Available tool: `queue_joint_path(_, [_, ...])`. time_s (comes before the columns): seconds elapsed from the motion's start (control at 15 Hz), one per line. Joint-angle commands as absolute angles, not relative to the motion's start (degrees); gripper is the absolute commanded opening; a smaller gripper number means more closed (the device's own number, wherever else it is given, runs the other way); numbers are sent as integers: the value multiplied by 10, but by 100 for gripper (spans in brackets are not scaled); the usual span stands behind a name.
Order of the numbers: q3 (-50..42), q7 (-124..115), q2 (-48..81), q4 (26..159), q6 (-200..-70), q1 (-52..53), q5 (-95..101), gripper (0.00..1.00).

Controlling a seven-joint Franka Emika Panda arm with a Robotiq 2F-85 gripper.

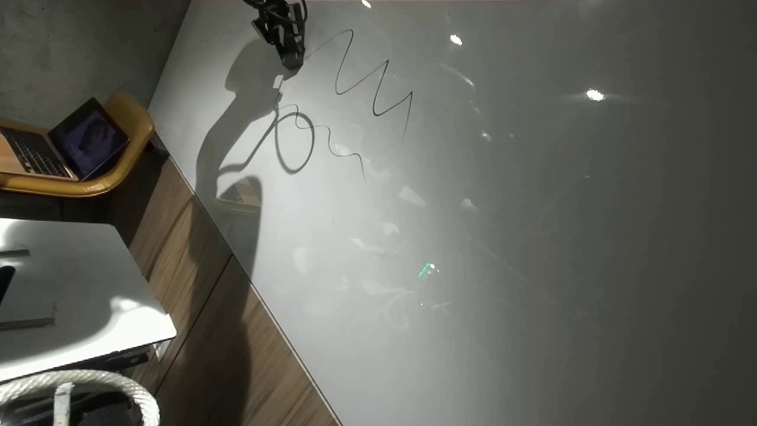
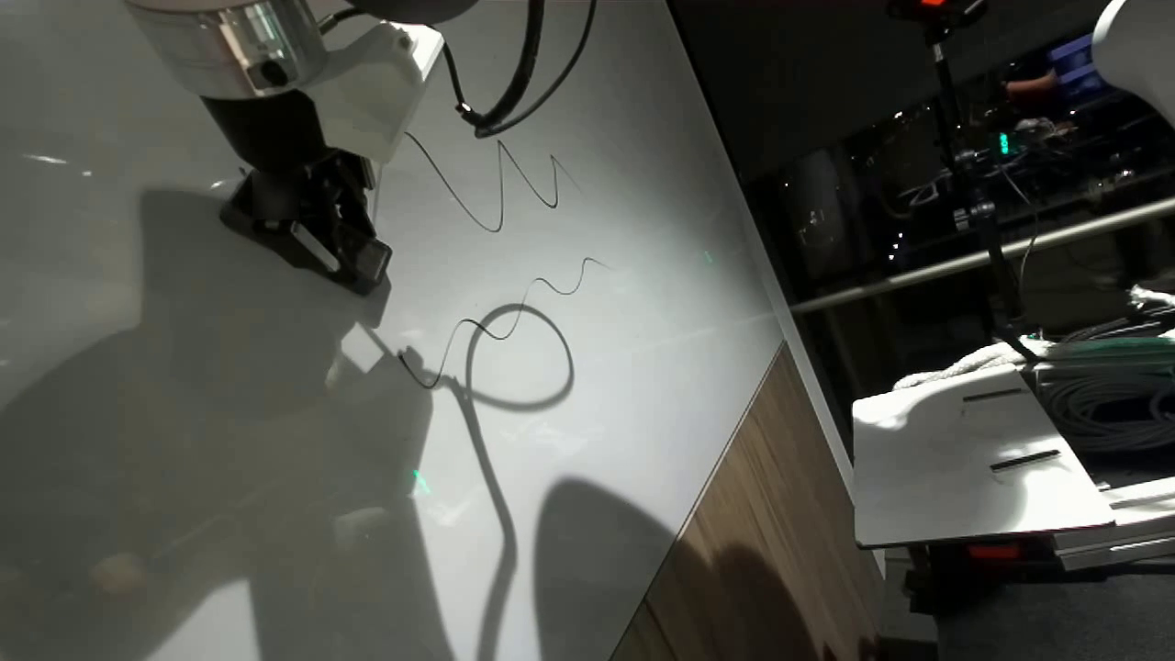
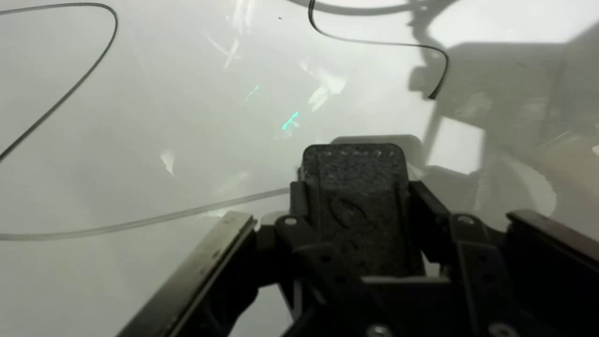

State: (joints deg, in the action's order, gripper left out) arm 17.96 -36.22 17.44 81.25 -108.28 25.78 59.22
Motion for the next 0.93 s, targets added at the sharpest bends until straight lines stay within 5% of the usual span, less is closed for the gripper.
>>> queue_joint_path(0.0, [155, -308, 220, 689, -1079, 267, 623, 29])
queue_joint_path(0.87, [163, -230, 227, 585, -1050, 259, 607, 29])
